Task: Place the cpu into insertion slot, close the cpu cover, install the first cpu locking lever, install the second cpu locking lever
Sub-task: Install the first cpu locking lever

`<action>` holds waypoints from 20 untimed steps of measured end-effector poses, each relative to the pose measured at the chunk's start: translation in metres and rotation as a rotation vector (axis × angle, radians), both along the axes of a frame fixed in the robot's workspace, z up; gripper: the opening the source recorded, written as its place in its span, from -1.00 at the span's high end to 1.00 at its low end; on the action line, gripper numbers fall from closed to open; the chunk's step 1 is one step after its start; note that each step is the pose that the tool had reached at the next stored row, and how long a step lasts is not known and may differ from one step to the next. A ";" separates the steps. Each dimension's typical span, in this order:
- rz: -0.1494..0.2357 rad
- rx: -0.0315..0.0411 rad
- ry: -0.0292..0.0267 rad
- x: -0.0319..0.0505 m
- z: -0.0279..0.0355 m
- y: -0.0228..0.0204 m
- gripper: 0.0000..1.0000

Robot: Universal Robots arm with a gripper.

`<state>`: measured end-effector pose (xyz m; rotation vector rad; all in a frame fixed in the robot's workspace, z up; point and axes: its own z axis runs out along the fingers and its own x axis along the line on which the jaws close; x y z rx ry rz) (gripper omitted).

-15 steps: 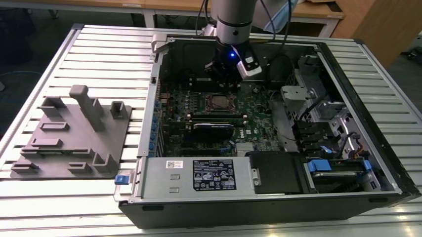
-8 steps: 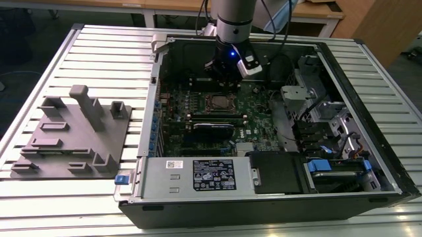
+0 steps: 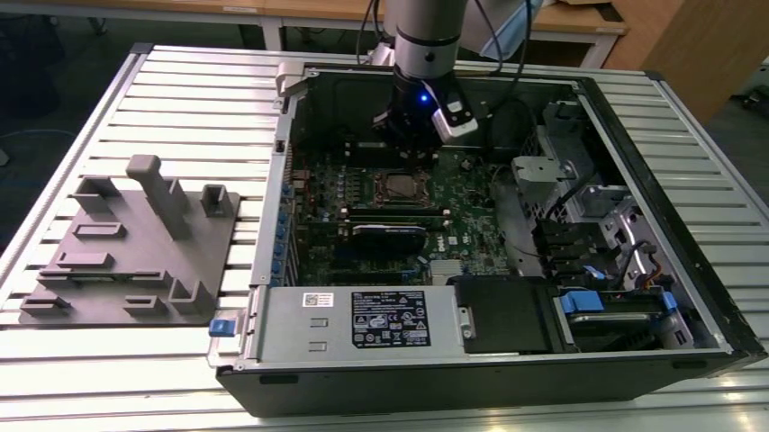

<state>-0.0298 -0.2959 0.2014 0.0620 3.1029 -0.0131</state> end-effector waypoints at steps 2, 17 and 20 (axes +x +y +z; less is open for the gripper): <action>0.000 -0.0021 0.0000 0.0001 -0.0008 0.0002 0.79; 0.000 -0.0116 0.0001 0.0010 -0.0047 0.0009 0.79; 0.000 -0.0122 0.0002 0.0010 -0.0054 0.0009 0.79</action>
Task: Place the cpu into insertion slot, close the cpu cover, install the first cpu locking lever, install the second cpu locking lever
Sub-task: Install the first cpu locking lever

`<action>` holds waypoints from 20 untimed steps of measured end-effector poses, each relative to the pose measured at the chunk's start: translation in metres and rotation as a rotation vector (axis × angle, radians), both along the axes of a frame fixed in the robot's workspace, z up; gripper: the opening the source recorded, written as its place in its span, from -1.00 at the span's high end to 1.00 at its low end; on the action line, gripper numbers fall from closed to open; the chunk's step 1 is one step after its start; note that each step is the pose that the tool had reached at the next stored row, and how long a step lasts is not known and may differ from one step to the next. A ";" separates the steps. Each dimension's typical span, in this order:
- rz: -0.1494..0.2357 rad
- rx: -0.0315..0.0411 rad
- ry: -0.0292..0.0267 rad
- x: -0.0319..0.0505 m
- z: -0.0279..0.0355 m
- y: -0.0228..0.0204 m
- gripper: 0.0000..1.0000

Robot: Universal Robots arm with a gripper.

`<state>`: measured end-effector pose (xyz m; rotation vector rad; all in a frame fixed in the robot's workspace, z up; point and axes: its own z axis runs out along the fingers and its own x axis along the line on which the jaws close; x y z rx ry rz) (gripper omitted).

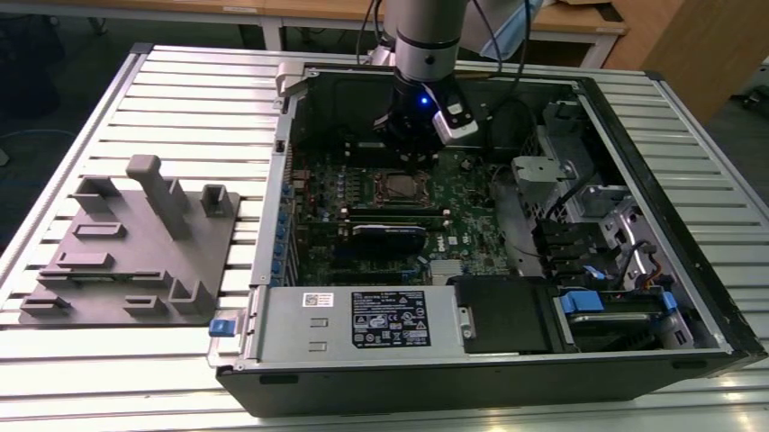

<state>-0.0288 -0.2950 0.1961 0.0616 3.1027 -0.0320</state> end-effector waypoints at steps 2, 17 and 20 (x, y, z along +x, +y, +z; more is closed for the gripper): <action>0.000 0.0001 -0.0001 0.0000 -0.0001 0.0001 0.79; 0.000 0.0399 0.0010 0.0001 0.0047 0.0006 0.79; 0.000 0.0393 0.0013 0.0000 0.0092 0.0004 0.79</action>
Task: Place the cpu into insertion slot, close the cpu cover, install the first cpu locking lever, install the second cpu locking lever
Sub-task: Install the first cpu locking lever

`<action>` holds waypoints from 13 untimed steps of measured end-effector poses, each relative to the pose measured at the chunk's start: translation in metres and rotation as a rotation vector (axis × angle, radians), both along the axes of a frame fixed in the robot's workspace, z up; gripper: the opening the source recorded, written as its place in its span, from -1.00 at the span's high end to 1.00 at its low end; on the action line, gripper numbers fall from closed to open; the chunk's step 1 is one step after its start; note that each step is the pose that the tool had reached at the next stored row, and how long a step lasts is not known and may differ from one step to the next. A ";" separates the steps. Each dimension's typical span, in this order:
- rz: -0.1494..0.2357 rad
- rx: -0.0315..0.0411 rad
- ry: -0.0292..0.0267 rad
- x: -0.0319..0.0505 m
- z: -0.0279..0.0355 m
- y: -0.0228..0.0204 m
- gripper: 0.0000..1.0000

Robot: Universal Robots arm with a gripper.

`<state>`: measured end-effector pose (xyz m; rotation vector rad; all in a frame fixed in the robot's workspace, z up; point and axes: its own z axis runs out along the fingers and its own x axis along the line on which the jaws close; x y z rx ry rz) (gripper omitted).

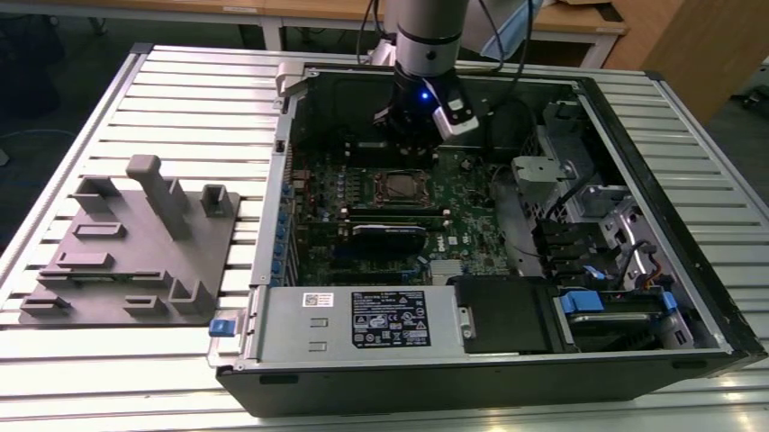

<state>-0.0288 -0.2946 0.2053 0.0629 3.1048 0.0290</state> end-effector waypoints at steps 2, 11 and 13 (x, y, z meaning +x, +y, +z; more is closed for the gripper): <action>0.000 -0.0002 -0.0001 0.0000 0.0000 -0.0008 0.79; 0.000 -0.0008 0.0000 0.0000 0.0001 -0.0069 0.79; 0.000 -0.0008 0.0000 0.0000 0.0001 -0.0070 0.79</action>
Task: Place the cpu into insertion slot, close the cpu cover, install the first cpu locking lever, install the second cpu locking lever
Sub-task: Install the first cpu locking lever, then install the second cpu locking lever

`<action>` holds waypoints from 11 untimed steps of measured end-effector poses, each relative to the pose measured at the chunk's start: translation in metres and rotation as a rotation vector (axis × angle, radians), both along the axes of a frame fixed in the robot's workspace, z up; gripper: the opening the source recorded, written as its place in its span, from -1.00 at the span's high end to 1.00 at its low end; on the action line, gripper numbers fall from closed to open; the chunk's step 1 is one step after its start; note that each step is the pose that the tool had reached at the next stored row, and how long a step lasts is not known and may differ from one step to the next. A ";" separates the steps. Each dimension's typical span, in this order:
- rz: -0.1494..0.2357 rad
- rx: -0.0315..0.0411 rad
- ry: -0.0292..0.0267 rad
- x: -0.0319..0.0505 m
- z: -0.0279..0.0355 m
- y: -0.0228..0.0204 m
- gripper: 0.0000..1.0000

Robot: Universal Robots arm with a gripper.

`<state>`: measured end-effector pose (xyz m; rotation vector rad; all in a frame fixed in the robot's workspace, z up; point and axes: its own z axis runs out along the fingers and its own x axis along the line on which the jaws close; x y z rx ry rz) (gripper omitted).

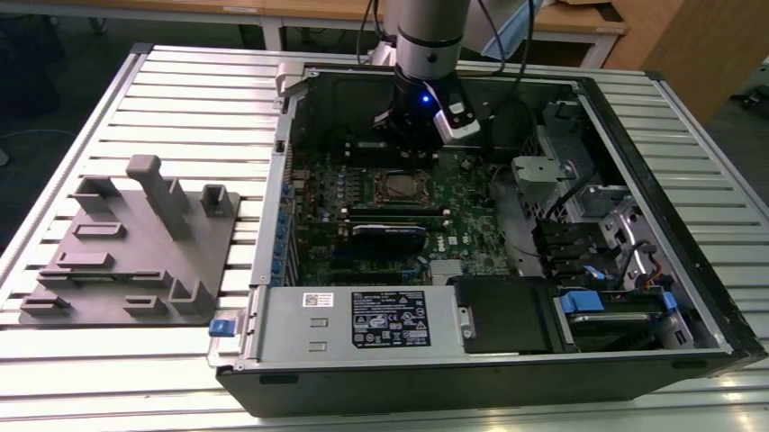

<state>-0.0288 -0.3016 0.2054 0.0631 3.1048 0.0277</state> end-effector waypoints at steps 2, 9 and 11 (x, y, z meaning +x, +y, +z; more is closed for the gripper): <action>0.000 0.0000 -0.0001 0.0000 0.0000 0.0000 0.79; 0.000 0.0001 0.0000 0.0000 0.0000 -0.0001 0.79; 0.000 -0.0002 0.0000 0.0000 0.0000 -0.0018 0.79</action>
